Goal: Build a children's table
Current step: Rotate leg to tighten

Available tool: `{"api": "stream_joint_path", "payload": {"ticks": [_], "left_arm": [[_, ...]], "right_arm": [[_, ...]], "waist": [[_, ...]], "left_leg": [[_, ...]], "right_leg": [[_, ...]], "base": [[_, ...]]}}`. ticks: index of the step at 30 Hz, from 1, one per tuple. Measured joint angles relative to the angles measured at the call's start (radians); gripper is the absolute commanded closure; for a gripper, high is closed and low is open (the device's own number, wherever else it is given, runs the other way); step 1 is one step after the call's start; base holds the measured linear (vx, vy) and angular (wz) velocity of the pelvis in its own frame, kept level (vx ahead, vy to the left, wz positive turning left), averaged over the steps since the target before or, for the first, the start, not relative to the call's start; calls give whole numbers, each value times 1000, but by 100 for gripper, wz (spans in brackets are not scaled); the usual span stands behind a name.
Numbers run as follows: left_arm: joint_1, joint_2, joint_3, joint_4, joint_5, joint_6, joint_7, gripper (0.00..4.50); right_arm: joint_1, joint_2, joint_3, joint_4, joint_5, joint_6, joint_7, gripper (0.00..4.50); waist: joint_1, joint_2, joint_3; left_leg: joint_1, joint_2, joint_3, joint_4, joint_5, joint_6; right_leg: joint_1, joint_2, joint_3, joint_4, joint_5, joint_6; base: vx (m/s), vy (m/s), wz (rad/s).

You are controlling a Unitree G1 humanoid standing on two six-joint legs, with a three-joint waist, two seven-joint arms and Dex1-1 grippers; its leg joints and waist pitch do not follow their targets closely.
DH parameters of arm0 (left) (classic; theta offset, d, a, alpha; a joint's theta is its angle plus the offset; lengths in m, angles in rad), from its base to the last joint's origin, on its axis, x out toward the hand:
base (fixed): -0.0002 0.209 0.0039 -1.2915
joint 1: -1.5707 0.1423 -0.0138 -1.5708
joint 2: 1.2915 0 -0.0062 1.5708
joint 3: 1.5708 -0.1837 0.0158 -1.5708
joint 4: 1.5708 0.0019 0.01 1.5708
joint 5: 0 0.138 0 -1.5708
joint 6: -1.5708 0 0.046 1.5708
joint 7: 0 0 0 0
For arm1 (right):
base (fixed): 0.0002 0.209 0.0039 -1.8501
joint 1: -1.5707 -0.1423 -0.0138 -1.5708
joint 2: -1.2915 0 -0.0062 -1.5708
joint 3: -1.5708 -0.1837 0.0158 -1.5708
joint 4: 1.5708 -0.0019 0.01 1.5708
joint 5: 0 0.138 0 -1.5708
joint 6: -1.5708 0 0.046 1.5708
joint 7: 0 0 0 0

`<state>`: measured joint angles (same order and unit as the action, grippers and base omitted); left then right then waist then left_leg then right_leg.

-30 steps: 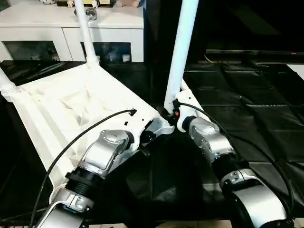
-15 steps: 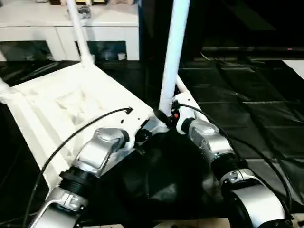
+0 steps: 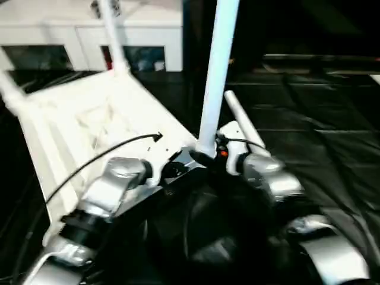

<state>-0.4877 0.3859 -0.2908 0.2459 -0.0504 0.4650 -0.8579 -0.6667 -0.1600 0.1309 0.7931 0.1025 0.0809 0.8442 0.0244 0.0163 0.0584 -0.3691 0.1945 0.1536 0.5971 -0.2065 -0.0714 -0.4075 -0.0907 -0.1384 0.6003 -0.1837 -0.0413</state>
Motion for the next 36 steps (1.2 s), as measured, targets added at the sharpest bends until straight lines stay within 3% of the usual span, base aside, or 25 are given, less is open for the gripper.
{"api": "stream_joint_path", "payload": {"ticks": [3, 9, 16, 21, 27, 36], "left_arm": [[20, 41, 0, -18, -21, -22, -66, 450], [59, 102, -21, -48, -48, -74, -206, 450], [65, 136, -35, -48, -63, -90, -284, 450], [65, 139, -36, -48, -63, -99, -296, 450], [66, 141, -36, -46, -63, -100, -308, 450], [78, 116, -26, -46, -61, -83, -270, 450]], "right_arm": [[17, -38, 30, -51, 0, 6, 82, 57], [75, -94, 76, -175, 2, 11, 200, 57], [117, -147, 115, -286, 9, 49, 303, 57], [128, -154, 133, -318, 9, 75, 321, 101], [131, -156, 133, -330, 10, 95, 320, 158], [167, -118, 104, -346, 19, 125, 254, 175]], "waist": [[12, 0, 0], [37, 0, 0], [39, 0, 0], [39, 0, 0], [41, 0, 0], [37, 0, 0]], "left_leg": [[-1, -2, 3, 1, -2, 3], [2, 3, 18, 3, 1, 4], [2, 4, 25, 3, 5, -1], [2, 4, 25, 3, 7, -2], [1, 4, 24, 3, 8, 0], [4, 4, 24, 4, 8, -1]], "right_leg": [[-7, 1, 14, 10, -6, -3], [-6, 0, 20, 12, -6, -3], [-3, 1, 29, 14, -4, 1], [-3, 1, 29, 15, -4, 1], [-2, 1, 29, 15, -4, 1], [2, 1, 30, 15, -2, 3]], "base": [[18, 0, 0], [0, 0, 0], [0, 0, 0], [0, 0, 0], [0, 0, 0], [0, 0, 0]]}}
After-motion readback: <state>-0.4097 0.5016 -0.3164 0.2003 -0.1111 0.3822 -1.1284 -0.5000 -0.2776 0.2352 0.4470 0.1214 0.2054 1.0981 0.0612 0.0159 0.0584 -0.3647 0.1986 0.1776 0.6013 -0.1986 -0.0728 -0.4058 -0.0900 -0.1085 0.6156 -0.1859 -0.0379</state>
